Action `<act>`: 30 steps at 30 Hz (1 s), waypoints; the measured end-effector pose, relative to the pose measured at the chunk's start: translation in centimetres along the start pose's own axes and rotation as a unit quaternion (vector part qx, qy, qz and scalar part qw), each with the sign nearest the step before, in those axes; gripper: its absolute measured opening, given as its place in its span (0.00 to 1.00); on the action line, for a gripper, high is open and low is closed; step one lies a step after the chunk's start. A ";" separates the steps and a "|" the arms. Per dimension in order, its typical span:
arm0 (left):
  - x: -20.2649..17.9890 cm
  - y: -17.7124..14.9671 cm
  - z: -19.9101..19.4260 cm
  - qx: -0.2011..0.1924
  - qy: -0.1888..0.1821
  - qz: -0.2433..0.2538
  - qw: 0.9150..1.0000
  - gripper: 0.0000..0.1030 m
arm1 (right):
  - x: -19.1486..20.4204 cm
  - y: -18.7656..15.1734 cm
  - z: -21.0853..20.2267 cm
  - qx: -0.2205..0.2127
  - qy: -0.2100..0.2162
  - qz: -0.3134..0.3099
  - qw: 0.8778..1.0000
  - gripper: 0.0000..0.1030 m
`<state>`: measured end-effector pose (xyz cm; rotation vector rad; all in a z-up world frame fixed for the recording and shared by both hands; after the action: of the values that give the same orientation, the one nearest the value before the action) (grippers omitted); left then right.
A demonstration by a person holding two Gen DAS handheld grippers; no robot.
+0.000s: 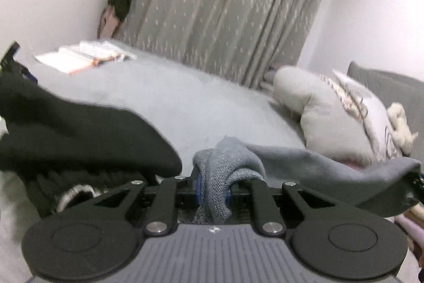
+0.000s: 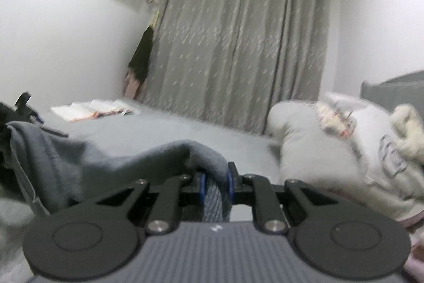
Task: Fold clothes
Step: 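Lift the grey sweater with both grippers and shake it out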
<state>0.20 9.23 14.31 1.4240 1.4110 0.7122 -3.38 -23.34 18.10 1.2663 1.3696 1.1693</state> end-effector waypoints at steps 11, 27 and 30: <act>-1.2 7.7 -11.9 -0.139 -0.066 0.000 0.988 0.14 | -4.3 8.0 -8.5 -0.126 -0.035 0.001 0.991 0.13; -2.6 1.3 8.8 0.114 -0.045 0.025 0.992 0.24 | -13.8 1.6 -2.2 0.098 -0.128 0.125 0.979 0.18; -1.8 -2.1 11.8 0.175 -0.022 0.015 0.984 0.26 | -15.0 -2.0 0.6 0.155 -0.172 0.128 0.964 0.23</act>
<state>9.75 4.51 8.55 1.7225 1.5352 0.4609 -2.09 -38.33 16.31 1.8213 1.1792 0.8643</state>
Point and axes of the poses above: each gripper's, at about its wrist camera, not at the fingertips, and z roughly the way its jaws point, x to its left, y to its top, the point moved 2 cm from there along z, roughly the way its jaws point, and after that the axes turned 10 degrees about z, right-handed, at the moved point
